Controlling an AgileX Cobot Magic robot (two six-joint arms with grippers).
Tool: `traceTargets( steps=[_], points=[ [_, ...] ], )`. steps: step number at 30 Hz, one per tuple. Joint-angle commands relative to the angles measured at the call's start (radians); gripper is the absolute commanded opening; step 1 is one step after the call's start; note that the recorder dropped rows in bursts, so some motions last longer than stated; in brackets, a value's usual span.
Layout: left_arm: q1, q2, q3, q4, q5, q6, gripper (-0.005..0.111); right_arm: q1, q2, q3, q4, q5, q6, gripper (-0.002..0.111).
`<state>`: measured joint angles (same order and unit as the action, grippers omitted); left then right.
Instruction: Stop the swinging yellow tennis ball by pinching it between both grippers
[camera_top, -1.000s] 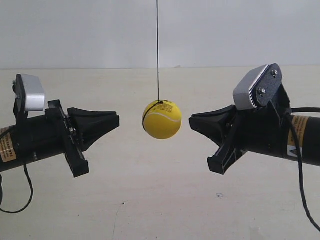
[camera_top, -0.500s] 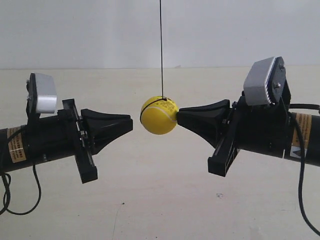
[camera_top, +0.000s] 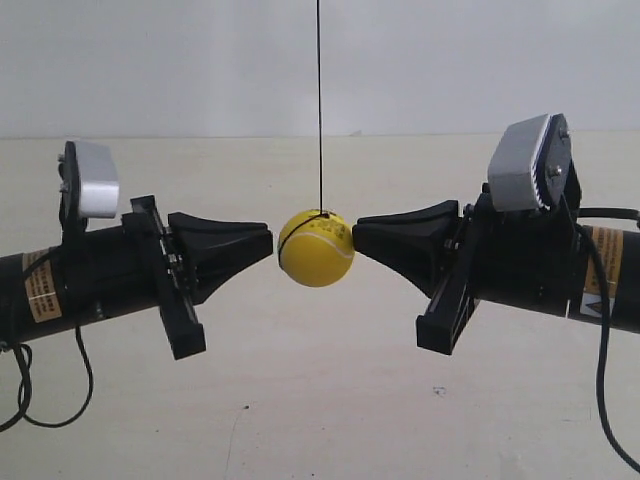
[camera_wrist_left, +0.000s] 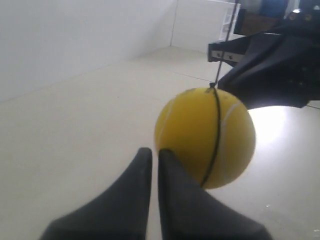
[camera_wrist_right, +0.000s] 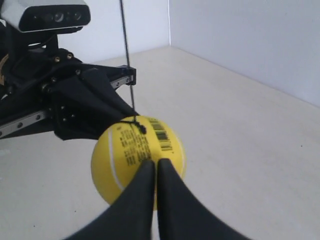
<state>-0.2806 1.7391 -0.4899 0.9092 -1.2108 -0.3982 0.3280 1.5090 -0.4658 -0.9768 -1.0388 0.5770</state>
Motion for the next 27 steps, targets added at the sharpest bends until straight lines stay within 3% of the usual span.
traceTargets(
  steps=[1, 5, 27],
  points=[
    [-0.053, 0.000, -0.013, -0.004, -0.010, 0.022, 0.005, 0.002, -0.011, 0.007, -0.014, -0.003, 0.006, 0.000],
    [-0.067, 0.000, -0.014, -0.059, -0.010, 0.025, 0.005, 0.002, -0.011, 0.007, -0.018, -0.003, 0.011, 0.000],
    [-0.067, 0.000, -0.012, -0.034, -0.010, 0.025, 0.005, 0.002, -0.011, 0.007, -0.024, -0.003, 0.015, 0.000]
  ],
)
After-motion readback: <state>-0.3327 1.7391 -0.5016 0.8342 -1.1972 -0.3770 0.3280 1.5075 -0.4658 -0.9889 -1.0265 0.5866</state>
